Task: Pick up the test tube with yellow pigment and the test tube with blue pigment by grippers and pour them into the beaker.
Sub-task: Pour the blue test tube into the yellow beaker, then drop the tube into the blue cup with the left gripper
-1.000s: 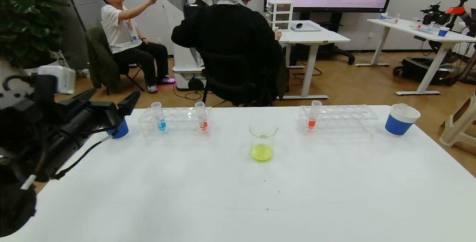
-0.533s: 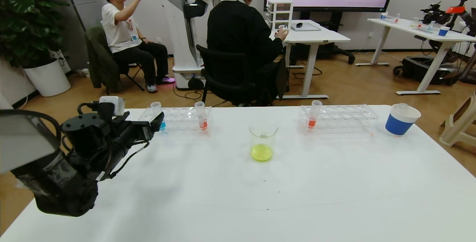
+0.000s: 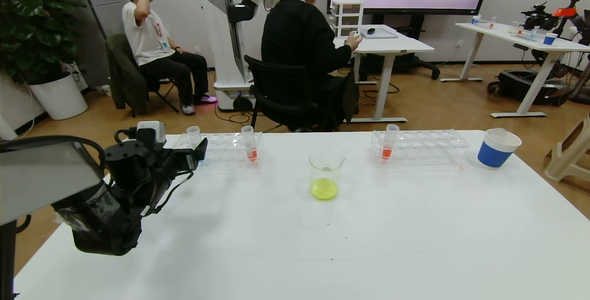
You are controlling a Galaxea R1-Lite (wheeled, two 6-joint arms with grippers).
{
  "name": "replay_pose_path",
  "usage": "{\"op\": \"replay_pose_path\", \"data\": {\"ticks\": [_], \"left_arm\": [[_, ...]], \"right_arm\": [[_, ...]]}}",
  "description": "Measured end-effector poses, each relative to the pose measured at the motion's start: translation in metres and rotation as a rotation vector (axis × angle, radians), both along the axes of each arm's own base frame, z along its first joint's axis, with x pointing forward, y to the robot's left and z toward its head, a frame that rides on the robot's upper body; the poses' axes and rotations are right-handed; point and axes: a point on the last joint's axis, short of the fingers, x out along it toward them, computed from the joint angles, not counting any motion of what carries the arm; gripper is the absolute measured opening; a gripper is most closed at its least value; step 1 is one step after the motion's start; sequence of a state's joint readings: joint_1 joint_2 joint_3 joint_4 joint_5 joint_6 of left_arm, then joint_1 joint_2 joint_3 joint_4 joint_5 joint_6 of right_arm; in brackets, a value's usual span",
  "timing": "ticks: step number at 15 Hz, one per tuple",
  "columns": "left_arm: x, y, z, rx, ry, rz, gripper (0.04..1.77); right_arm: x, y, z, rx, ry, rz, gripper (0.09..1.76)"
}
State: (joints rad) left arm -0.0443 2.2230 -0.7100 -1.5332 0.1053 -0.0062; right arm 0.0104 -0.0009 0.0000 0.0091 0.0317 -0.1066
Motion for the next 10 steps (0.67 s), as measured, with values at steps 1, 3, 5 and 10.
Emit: {"op": "replay_pose_path", "data": {"ticks": [1, 3, 5, 10], "left_arm": [[0.005, -0.001, -0.001, -0.003, -0.011, 0.009, 1.75], [0.016, -0.002, -0.001, -0.005, -0.036, 0.022, 1.75], [0.026, -0.002, -0.003, -0.006, -0.052, 0.026, 1.75], [0.043, -0.002, -0.017, -0.007, -0.055, 0.030, 1.75]], "right_arm": [[0.000, 0.000, 0.000, 0.000, 0.000, 0.000, 1.74], [0.000, 0.000, 0.000, 0.000, 0.000, 0.000, 1.74], [0.000, 0.000, 0.000, 0.000, 0.000, 0.000, 1.74], [0.000, 0.000, 0.000, 0.000, 0.000, 0.000, 1.74]]}}
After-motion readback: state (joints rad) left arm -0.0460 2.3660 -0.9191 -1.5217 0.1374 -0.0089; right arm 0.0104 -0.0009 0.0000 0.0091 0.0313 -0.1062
